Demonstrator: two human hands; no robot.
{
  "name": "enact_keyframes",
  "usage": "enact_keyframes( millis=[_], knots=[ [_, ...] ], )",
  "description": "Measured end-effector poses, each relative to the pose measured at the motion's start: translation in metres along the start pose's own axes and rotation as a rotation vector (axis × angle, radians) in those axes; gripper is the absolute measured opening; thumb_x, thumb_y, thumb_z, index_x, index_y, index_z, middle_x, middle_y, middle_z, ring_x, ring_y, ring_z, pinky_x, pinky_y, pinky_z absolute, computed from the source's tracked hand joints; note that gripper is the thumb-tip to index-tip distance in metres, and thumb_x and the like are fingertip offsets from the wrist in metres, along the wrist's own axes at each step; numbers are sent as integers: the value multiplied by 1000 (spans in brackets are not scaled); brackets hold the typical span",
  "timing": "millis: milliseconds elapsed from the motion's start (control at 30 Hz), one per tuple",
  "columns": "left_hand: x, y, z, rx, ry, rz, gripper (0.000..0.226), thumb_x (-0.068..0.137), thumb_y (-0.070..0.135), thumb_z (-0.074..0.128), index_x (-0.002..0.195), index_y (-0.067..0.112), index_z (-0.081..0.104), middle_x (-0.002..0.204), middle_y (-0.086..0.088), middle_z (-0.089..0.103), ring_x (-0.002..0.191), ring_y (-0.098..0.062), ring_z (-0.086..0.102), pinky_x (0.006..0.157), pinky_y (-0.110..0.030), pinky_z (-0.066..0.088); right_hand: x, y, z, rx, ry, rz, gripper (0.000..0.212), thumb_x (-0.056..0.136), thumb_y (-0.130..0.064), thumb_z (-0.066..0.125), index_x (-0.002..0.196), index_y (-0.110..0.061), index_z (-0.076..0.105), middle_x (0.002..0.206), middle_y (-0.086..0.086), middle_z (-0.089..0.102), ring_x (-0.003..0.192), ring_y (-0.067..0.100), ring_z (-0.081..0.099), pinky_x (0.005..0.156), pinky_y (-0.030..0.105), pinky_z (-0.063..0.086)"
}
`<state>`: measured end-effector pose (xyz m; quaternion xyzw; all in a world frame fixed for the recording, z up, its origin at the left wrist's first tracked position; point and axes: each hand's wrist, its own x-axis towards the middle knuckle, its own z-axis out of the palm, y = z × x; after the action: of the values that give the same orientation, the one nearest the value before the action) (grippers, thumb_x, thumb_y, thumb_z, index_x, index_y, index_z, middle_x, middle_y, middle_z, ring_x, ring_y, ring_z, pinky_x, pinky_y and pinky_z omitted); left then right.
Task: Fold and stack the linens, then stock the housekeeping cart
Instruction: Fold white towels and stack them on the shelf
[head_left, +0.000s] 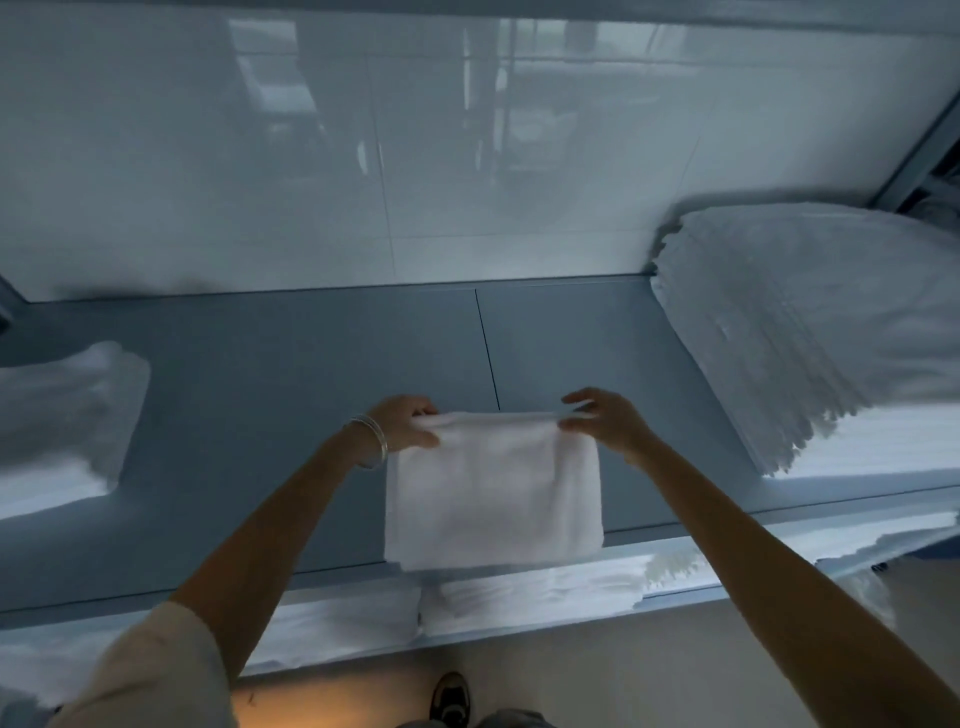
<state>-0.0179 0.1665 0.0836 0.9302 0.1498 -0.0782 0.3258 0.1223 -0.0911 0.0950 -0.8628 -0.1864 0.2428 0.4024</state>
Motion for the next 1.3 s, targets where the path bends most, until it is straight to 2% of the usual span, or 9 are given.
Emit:
enact_keyframes(
  millis=[200,267,333,500,667,833,1000,1100,1300],
  knots=[
    [40,-25,45,-98,193,-112,29,75,9,75,103,7,67,104,-13,68,98,-29,62,78,-27,43,31,36,30,-97,-76,240,93,72,-14,81,147,-19,25,139,16,43,125,31,46,98,33,41],
    [46,-28,50,-162,265,-125,27,75,8,74,100,6,67,100,-12,69,95,-28,63,76,-26,42,33,40,28,72,-171,283,108,70,-5,80,150,-29,12,140,12,37,124,33,46,92,40,48],
    [50,-30,51,-236,332,-149,24,75,6,72,99,6,66,98,-11,69,93,-27,62,72,-24,38,38,45,28,147,-174,222,108,70,0,79,149,-33,14,139,13,39,118,28,48,90,37,48],
    [63,-36,44,-278,583,-183,21,79,-2,64,100,-1,64,101,-17,65,98,-32,60,78,-29,40,49,35,49,47,291,8,76,84,-13,68,147,-14,26,132,20,46,115,32,50,94,36,41],
    [46,-28,67,365,459,-1,56,72,24,75,122,6,59,131,-19,55,125,-38,48,100,-52,38,40,39,74,-137,76,123,90,87,-33,65,151,-11,6,148,20,28,133,35,35,109,44,30],
    [-20,-35,121,527,312,400,52,85,42,42,131,18,53,145,-5,44,137,-30,29,104,-57,22,10,75,49,-182,-311,42,99,82,-31,71,148,-30,-4,148,7,30,131,31,39,104,34,35],
    [-31,-46,132,622,234,543,59,87,43,45,142,22,40,153,2,30,140,-26,28,107,-54,21,12,86,55,-172,-82,-337,58,95,-20,47,137,-50,21,135,3,44,118,7,45,104,17,33],
    [-25,-56,134,680,111,492,66,85,48,43,146,25,31,154,4,27,140,-29,27,106,-56,18,25,88,79,-363,10,-210,58,98,-12,38,137,-48,16,122,4,44,99,26,56,93,45,46],
    [-8,-61,126,700,109,285,74,77,63,35,146,42,20,146,6,38,144,-35,-8,88,-71,34,47,65,86,-436,23,-6,66,94,-17,40,146,-46,10,131,5,49,107,31,56,91,38,41]
  ],
)
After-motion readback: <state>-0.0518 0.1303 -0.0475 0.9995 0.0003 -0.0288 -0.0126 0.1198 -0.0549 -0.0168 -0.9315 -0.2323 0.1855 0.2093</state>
